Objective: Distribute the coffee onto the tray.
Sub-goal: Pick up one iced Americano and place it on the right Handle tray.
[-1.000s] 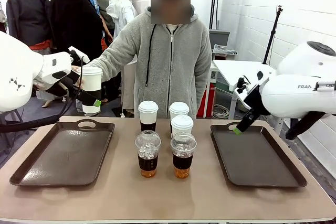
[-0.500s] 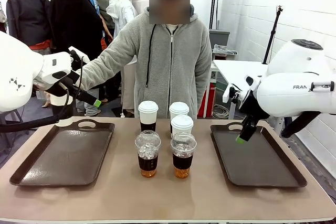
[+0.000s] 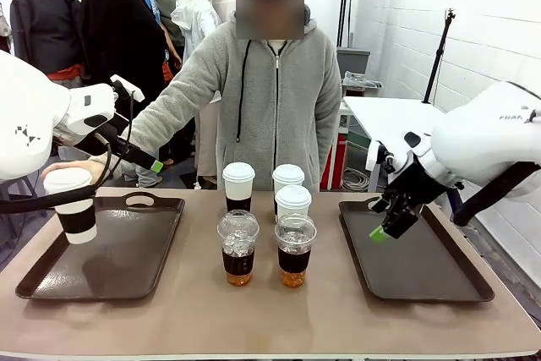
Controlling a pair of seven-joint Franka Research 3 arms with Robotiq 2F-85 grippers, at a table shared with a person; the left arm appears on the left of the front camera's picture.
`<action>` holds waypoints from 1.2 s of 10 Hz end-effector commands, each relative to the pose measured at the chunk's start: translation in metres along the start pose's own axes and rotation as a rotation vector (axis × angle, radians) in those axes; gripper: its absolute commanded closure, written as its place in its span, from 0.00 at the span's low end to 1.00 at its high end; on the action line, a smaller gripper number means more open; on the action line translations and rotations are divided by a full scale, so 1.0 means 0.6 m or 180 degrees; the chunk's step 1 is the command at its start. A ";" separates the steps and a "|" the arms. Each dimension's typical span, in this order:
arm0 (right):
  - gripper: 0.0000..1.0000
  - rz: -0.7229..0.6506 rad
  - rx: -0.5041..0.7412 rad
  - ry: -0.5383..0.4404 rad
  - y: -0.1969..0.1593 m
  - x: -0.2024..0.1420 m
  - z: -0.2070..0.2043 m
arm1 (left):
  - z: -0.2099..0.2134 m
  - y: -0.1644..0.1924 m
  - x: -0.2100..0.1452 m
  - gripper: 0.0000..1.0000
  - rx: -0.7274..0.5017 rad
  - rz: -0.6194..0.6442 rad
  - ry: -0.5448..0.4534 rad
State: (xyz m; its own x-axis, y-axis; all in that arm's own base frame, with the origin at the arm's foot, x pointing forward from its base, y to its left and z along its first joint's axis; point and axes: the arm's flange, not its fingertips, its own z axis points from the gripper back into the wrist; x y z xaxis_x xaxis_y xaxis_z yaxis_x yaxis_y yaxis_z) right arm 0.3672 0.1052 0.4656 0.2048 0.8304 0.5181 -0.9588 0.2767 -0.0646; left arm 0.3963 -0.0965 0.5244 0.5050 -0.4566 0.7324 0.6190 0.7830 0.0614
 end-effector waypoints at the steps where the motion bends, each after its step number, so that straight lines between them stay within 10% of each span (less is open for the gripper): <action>1: 0.00 -0.0031 0.0191 -0.0292 0.006 -0.022 -0.030 | -0.001 0.003 0.002 0.00 -0.0002 0.0009 0.0025; 12: 0.00 0.0049 0.0311 -0.0257 -0.048 -0.017 -0.081 | -0.001 0.003 0.002 0.00 -0.0002 0.0009 0.0025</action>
State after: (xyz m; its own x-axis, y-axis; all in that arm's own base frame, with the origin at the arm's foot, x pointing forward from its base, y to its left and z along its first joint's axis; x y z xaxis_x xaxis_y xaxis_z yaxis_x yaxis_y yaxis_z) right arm 0.3814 0.1097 0.4355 0.2178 0.8021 0.5560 -0.9644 0.2644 -0.0037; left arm 0.3963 -0.0965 0.5244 0.5049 -0.4567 0.7325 0.6190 0.7830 0.0614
